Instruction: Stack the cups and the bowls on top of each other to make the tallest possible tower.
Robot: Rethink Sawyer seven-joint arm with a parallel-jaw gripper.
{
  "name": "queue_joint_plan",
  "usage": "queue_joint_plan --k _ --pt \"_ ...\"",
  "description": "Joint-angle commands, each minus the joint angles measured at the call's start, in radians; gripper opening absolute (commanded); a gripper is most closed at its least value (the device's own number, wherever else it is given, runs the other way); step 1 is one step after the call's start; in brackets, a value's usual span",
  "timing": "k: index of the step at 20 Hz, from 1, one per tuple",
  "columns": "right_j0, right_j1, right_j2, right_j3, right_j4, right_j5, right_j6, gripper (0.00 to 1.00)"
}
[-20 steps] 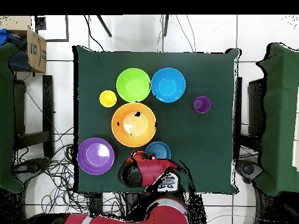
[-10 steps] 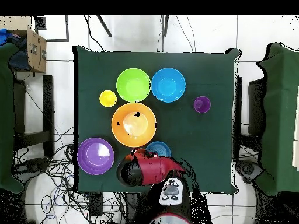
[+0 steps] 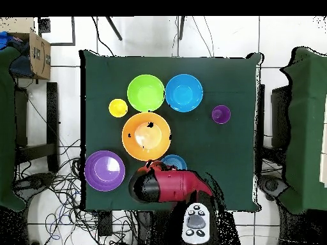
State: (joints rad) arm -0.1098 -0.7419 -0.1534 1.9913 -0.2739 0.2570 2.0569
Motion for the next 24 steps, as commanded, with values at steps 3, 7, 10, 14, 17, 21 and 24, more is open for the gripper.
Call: queue_joint_plan --k 3,7,10,14,17,21,24 --pt "-0.047 -0.034 0.154 -0.069 0.019 0.147 -0.022 1.00" --pt "-0.065 -0.034 0.178 -0.099 0.015 0.175 -0.039 1.00" --pt "-0.080 -0.032 0.196 -0.135 0.004 0.196 -0.052 1.00" --pt "-0.091 -0.042 0.213 -0.163 -0.001 0.239 -0.075 1.00" --pt "-0.091 -0.044 0.221 -0.187 0.002 0.273 -0.077 1.00" --pt "-0.091 -0.047 0.227 -0.202 -0.002 0.294 -0.072 1.00" --pt "-0.084 -0.048 0.226 -0.230 -0.004 0.323 -0.065 1.00"
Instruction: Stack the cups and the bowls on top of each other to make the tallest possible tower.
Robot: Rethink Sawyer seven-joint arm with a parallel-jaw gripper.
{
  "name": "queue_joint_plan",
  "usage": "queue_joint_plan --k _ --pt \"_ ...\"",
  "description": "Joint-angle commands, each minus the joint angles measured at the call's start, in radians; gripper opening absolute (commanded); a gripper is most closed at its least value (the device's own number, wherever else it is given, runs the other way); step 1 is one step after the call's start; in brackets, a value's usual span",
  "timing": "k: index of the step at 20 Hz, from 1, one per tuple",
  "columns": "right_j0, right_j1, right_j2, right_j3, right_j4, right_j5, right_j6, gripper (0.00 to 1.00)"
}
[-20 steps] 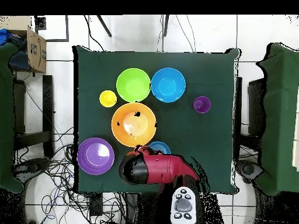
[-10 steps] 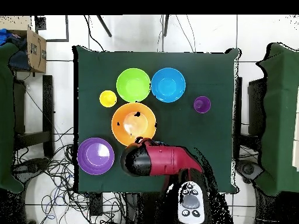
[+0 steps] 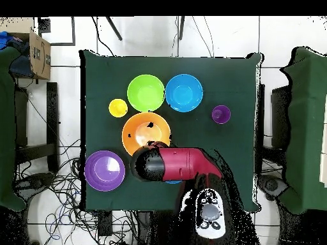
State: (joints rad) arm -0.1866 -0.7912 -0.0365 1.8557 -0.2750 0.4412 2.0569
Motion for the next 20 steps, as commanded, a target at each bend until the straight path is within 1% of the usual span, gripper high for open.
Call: queue_joint_plan --k 1,8,15,16,17,18,20 --pt "-0.005 0.001 0.108 -0.102 -0.004 0.145 -0.061 1.00" --pt "-0.009 -0.005 0.130 -0.178 0.006 0.227 -0.074 1.00" --pt "-0.022 0.015 0.142 -0.249 -0.006 0.241 -0.077 1.00" --pt "-0.026 0.041 0.147 -0.314 -0.004 0.269 -0.081 1.00" --pt "-0.029 0.048 0.151 -0.333 -0.001 0.282 -0.085 1.00" --pt "-0.036 0.082 0.162 -0.413 0.005 0.325 -0.096 1.00" --pt "-0.035 0.111 0.165 -0.478 0.005 0.350 -0.094 1.00"
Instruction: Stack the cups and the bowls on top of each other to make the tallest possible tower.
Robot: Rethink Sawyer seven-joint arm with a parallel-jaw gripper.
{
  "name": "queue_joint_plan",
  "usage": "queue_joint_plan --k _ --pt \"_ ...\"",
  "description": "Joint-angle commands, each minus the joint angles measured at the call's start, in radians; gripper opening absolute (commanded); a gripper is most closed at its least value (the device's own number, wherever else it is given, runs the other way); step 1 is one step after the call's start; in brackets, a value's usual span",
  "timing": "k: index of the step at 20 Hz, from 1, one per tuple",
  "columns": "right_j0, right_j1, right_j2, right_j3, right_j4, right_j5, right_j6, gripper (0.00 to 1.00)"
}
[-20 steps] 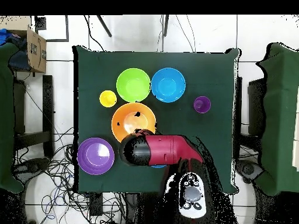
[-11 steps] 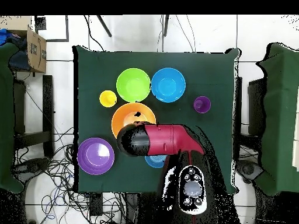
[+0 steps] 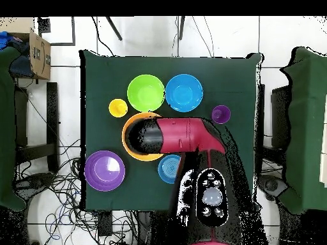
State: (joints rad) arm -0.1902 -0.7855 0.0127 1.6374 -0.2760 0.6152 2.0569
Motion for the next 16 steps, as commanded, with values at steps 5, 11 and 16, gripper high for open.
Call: queue_joint_plan --k 5,11,16 --pt "-0.029 0.178 0.123 -0.384 0.000 0.187 -0.073 1.00" --pt "-0.032 0.285 0.148 -0.595 0.007 0.255 -0.089 1.00" --pt "-0.018 0.355 0.157 -0.727 0.018 0.306 -0.074 1.00"
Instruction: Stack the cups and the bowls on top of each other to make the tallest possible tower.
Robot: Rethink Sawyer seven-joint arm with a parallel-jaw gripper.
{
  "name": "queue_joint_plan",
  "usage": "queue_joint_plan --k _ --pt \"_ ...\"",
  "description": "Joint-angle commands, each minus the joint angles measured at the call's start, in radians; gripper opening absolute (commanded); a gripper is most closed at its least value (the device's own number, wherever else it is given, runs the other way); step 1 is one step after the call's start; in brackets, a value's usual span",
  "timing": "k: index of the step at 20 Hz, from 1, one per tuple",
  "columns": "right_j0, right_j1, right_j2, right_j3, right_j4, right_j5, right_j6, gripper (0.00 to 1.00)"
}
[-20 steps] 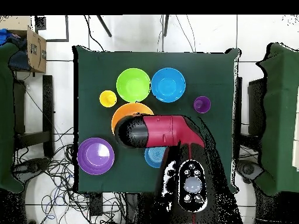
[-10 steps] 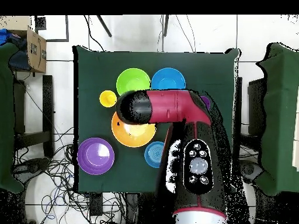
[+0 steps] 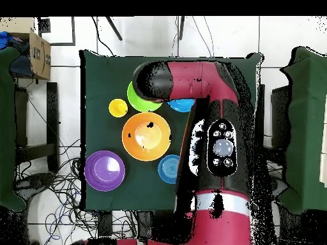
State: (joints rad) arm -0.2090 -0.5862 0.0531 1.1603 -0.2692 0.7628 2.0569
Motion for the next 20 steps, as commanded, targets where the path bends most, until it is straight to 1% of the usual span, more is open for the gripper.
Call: queue_joint_plan --k 1,3,5,6,7,9,11,16,20 --pt "0.004 0.156 0.116 -0.246 0.013 0.149 -0.067 1.00" --pt "0.021 0.124 0.093 -0.160 0.014 0.080 -0.016 1.00" --pt "0.040 0.091 0.067 -0.053 0.010 -0.003 0.036 1.00" --pt "0.047 0.090 0.058 -0.016 0.003 -0.051 0.055 1.00" --pt "0.049 0.091 0.054 -0.001 0.004 -0.067 0.063 1.00" --pt "0.059 0.076 0.039 0.057 0.003 -0.106 0.093 1.00" --pt "0.063 0.074 0.034 0.088 0.012 -0.119 0.110 1.00" --pt "0.085 0.076 0.006 0.170 0.025 -0.209 0.169 1.00" --pt "0.109 0.087 -0.023 0.210 0.026 -0.279 0.199 1.00"
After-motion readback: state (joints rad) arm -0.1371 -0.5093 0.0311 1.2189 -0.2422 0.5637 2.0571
